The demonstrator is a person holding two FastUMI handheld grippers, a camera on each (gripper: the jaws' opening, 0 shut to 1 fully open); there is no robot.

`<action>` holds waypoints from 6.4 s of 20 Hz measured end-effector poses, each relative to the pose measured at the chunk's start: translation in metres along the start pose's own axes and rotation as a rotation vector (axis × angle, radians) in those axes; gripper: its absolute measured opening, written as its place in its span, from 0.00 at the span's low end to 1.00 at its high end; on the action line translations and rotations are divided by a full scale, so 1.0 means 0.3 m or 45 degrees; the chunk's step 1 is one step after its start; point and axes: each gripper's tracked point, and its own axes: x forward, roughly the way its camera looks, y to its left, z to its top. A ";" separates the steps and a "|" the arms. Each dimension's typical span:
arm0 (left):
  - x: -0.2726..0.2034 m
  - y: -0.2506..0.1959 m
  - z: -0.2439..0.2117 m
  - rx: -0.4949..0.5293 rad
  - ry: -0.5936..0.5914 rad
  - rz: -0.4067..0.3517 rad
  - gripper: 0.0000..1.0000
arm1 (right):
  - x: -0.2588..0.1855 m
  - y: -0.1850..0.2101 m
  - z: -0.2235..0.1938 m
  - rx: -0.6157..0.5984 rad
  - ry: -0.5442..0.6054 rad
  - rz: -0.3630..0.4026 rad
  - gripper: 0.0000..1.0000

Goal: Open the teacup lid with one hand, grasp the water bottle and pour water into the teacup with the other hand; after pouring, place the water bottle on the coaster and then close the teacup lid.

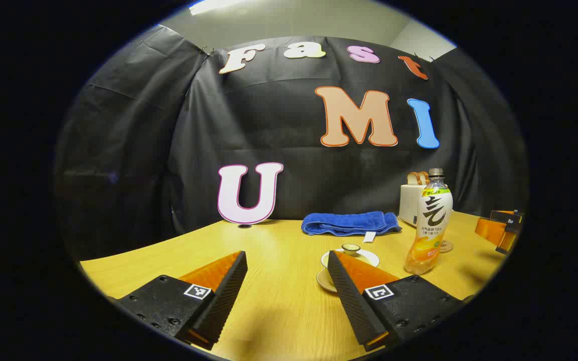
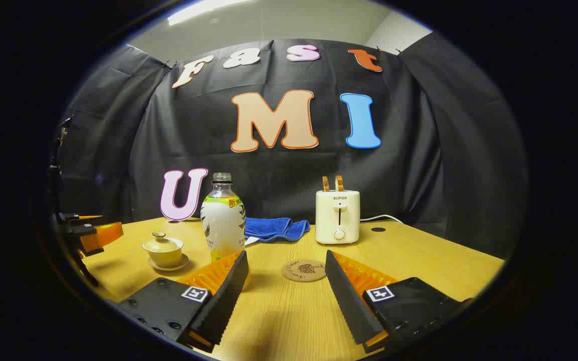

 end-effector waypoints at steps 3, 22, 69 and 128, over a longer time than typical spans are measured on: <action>0.001 0.000 0.001 0.002 -0.001 0.000 0.95 | 0.000 0.001 -0.001 0.000 0.000 0.000 0.95; 0.004 -0.047 -0.007 -0.001 -0.005 -0.068 0.94 | 0.003 -0.003 -0.005 -0.001 -0.002 -0.008 0.95; 0.246 -0.319 -0.042 0.010 0.115 -0.468 0.28 | -0.004 0.006 -0.002 -0.001 0.000 0.001 0.95; 0.144 0.182 -0.005 0.002 0.002 -0.067 0.27 | 0.323 0.291 -0.054 -0.469 0.220 0.253 0.65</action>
